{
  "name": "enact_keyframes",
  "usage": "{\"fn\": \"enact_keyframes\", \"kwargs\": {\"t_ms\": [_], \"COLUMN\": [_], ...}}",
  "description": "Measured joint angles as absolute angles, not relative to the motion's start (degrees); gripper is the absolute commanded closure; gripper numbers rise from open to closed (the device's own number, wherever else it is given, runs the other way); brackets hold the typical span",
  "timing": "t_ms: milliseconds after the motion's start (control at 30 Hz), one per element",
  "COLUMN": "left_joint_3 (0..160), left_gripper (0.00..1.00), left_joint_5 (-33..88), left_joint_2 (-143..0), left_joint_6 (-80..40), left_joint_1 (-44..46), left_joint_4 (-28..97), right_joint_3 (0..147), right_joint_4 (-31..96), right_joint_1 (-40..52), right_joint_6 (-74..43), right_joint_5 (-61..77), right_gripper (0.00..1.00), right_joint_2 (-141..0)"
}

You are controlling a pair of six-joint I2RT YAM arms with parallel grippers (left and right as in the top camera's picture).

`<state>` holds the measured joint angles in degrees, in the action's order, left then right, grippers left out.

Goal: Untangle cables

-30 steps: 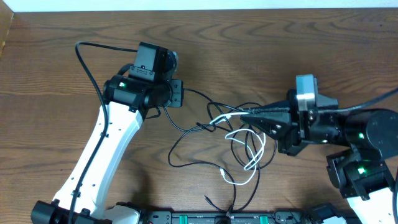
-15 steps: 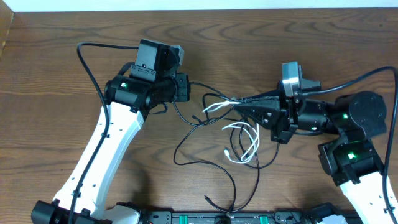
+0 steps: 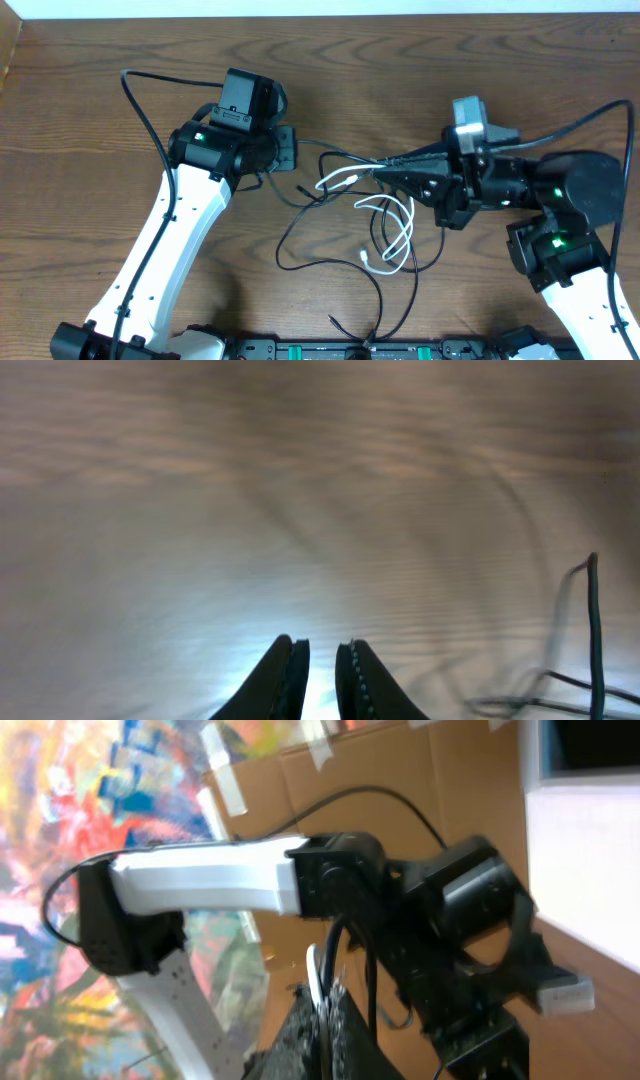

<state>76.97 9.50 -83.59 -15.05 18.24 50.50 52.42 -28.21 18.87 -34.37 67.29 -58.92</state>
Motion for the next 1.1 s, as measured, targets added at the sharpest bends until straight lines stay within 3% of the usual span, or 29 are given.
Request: {"fn": "enact_keyframes", "kwargs": {"t_ms": [233, 333, 933, 967, 1000, 1033, 1067, 1100], "left_joint_3": [76.97, 76.97, 76.95, 76.95, 76.95, 76.95, 76.95, 76.95], "left_gripper": [0.88, 0.92, 0.92, 0.92, 0.92, 0.92, 0.92, 0.92], "left_joint_5": [0.36, -0.86, -2.24, -2.33, -2.37, -2.39, -2.42, -2.46], "left_joint_2": [-83.59, -83.59, -83.59, -83.59, -83.59, -83.59, -83.59, -83.59], "left_joint_6": [-15.09, -15.18, -15.22, -15.22, -15.22, -15.22, -15.22, -15.22], "left_joint_1": [16.51, 14.63, 11.94, 11.94, 11.94, 11.94, 11.94, 11.94], "left_joint_4": [55.35, 56.71, 57.71, 57.65, 57.60, 57.54, 57.41, 57.25], "right_joint_3": [52.45, 52.47, 52.45, 52.45, 52.45, 52.45, 52.45, 52.45], "right_joint_4": [-29.26, -23.86, -1.23, -0.38, 0.49, 1.76, 3.14, 4.58], "right_joint_1": [15.14, 10.92, -18.26, -19.40, -20.49, -21.50, -22.22, -22.81], "right_joint_6": [-37.87, -38.39, -33.04, -32.64, -32.27, -31.53, -31.05, -30.33], "right_joint_5": [69.54, 70.22, 70.24, 70.24, 70.17, 70.13, 70.06, 69.95], "right_gripper": [0.99, 0.99, 0.99, 0.93, 0.67, 0.31, 0.07, 0.01], "right_joint_2": [-57.14, -57.08, -57.74, -57.89, -58.02, -58.13, -58.26, -58.39]}}
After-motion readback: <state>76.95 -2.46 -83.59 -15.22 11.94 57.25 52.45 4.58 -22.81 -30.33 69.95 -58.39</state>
